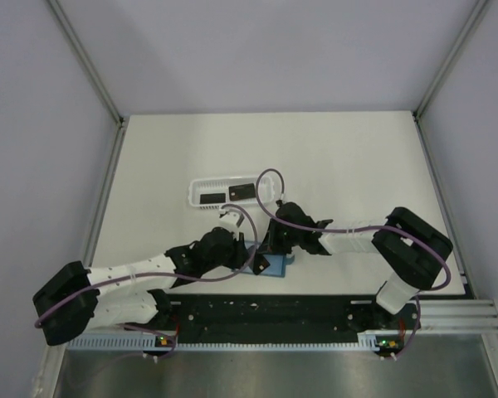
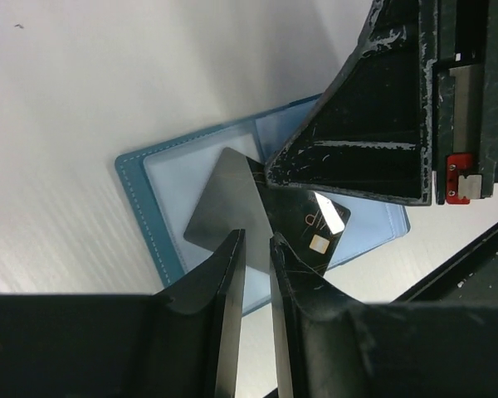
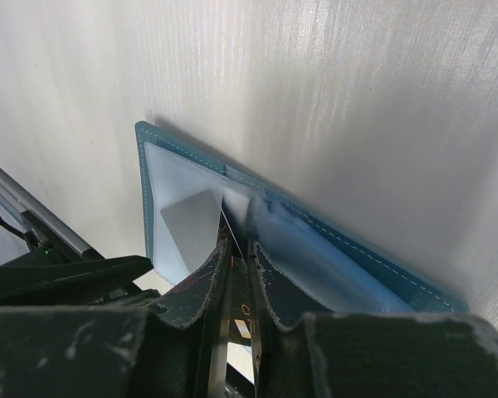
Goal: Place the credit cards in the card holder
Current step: Insert the credit card into the card holder.
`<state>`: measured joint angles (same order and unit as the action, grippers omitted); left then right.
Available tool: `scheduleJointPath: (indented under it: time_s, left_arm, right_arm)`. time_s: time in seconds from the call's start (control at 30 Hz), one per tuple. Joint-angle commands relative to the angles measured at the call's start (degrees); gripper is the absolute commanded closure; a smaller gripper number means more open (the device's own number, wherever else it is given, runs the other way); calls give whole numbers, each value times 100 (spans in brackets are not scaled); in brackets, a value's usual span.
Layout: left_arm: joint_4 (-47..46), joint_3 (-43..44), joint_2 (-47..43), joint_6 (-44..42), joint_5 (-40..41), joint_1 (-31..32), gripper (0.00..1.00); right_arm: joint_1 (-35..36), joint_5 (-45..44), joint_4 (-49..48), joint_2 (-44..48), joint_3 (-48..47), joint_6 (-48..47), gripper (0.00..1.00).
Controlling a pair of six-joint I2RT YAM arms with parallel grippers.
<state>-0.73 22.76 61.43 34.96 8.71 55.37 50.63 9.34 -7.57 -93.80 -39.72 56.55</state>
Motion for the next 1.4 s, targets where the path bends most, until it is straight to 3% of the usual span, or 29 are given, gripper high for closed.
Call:
scheduleJointPath:
  time_s: [0.0, 0.33, 0.53, 0.7, 0.9, 1.13, 1.37]
  left_arm:
    - [-771, -18, 351, -235, -203, 35, 76]
    - [-928, -105, 1275, -33, -308, 35, 79]
    - [-867, -219, 1161, 265, -273, 61, 82]
    - [-744, -334, 1064, 643, -63, 149, 83]
    - [-656, -334, 1047, 837, 139, 272, 83]
    - [-586, -281, 1038, 837, 192, 325, 83]
    - [-560, -264, 1003, 819, 228, 342, 83]
  right_arm:
    - [78, -134, 239, 10, 105, -224, 87]
    - [79, -810, 1301, 1644, 263, -461, 60]
    - [96, -1302, 2521, 2339, 360, -452, 59]
    - [87, -1664, 3498, 2954, 387, -338, 51]
    - [297, -1400, 3745, 2903, 387, -171, 44]
    - [483, -1462, 3939, 2639, 325, 48, 51]
    - [492, -1585, 3913, 2639, 448, 189, 85]
